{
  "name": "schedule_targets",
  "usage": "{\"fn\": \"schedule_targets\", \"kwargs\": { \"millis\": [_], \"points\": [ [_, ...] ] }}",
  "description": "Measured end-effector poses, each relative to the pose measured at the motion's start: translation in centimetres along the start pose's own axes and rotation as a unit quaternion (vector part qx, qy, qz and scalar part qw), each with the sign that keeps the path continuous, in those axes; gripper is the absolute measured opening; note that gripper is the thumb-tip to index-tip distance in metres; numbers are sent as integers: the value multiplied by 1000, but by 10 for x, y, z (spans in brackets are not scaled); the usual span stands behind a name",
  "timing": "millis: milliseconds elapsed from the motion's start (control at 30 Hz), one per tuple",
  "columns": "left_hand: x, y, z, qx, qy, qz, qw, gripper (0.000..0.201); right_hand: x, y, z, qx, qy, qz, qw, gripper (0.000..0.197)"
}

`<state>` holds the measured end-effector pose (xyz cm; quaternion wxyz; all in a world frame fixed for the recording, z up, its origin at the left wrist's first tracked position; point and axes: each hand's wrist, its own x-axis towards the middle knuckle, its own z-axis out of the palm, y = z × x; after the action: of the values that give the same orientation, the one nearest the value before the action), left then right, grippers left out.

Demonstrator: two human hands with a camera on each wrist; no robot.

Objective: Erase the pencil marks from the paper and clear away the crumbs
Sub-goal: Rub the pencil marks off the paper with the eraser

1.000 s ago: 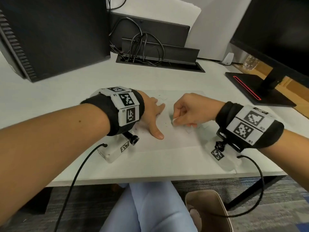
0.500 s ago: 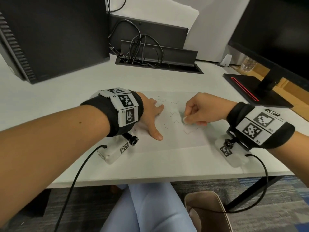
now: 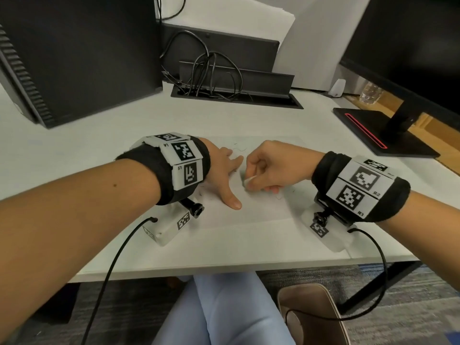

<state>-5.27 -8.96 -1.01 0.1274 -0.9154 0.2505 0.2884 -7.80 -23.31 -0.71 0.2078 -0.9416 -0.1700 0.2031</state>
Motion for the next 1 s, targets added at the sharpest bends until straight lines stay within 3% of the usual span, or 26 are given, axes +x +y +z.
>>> {"fn": "schedule_targets", "kwargs": {
  "millis": [67, 200, 333, 433, 567, 667, 767, 933, 1000],
  "points": [
    [1, -1, 0, -6, -4, 5, 1000, 111, 1, -6, 2, 6, -33, -10, 999, 13],
    [0, 1, 0, 10, 2, -2, 1000, 111, 5, 3, -8, -20, 39, 29, 999, 10],
    [1, -1, 0, 8, 0, 1, 1000, 112, 1, -1, -2, 1, -10, 11, 1000, 10],
    [0, 0, 0, 6, -1, -2, 1000, 111, 0, 0, -4, -12, 20, 23, 999, 9],
    [1, -1, -1, 0, -3, 1, 1000, 112, -8, 5, -2, -15, -3, 30, 999, 9],
    [0, -1, -1, -3, 1, 2, 1000, 112, -12, 16, -9, -24, 43, 58, 997, 8],
    [0, -1, -1, -2, 0, 1, 1000, 112, -16, 16, -5, -21, 9, 47, 999, 12],
    [-1, -3, 1, -11, 8, 5, 1000, 111, -19, 30, -21, -17, 85, 73, 994, 10],
    [-2, -6, 1, -17, 4, 7, 1000, 111, -18, 33, -23, 19, 72, 66, 995, 12]
  ]
}}
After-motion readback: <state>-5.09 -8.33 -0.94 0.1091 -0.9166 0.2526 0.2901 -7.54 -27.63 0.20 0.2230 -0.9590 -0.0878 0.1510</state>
